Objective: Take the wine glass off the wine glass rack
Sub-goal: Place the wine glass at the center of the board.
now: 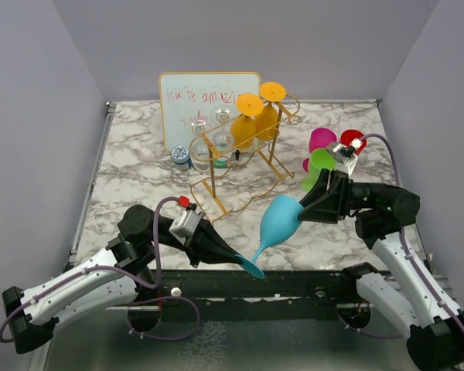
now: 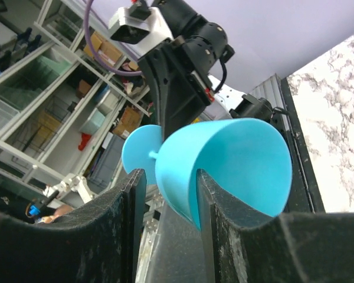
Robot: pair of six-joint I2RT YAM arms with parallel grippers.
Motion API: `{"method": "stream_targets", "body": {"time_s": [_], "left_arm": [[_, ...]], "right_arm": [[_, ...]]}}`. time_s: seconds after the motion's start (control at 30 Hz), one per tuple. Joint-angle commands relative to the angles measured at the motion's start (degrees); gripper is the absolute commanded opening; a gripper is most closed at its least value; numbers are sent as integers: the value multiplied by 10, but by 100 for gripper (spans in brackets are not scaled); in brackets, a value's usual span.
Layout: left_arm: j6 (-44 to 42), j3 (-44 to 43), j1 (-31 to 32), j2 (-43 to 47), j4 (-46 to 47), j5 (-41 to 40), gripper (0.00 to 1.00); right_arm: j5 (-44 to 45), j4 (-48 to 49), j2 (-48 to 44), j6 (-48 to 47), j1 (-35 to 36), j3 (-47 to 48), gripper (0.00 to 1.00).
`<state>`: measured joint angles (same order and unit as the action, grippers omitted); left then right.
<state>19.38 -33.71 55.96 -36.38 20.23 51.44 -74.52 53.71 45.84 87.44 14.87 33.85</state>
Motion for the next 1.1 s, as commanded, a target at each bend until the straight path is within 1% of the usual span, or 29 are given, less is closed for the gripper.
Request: {"method": "stream_targets", "body": {"time_s": [0.0, 0.1, 0.2, 0.3, 0.43, 0.63, 0.77, 0.83, 0.9, 1.0, 1.07], "left_arm": [[-3, -8, -1, -19, 25, 1, 0], [4, -5, -1, -22, 25, 1, 0], [8, -5, -1, -19, 25, 0, 0], [7, 0, -1, -17, 25, -2, 0], [9, 5, -1, -25, 25, -7, 0], [10, 8, -1, -41, 25, -8, 0], [15, 10, -1, -37, 25, -21, 0], [20, 12, -1, -35, 25, -21, 6], [23, 14, -1, -32, 25, -20, 18], [31, 19, -1, -28, 25, -21, 28], [44, 21, -1, -28, 25, -26, 38]], "right_arm": [[-33, -12, -25, -16, 1, 34, 43], [-43, -22, -27, -20, 1, 40, 37], [-58, -63, -27, -48, 1, 56, 30], [-62, -85, -26, -61, 2, 68, 26], [-65, -99, -28, -67, 2, 78, 19], [-62, -105, -39, -72, 2, 82, 1], [-58, -165, -52, -116, 2, 94, 1], [-60, -206, -58, -149, 2, 104, 0], [-64, -249, -62, -183, 2, 118, 0], [-63, -317, -67, -236, 2, 138, 1], [-63, -339, -67, -252, 2, 142, 1]]}}
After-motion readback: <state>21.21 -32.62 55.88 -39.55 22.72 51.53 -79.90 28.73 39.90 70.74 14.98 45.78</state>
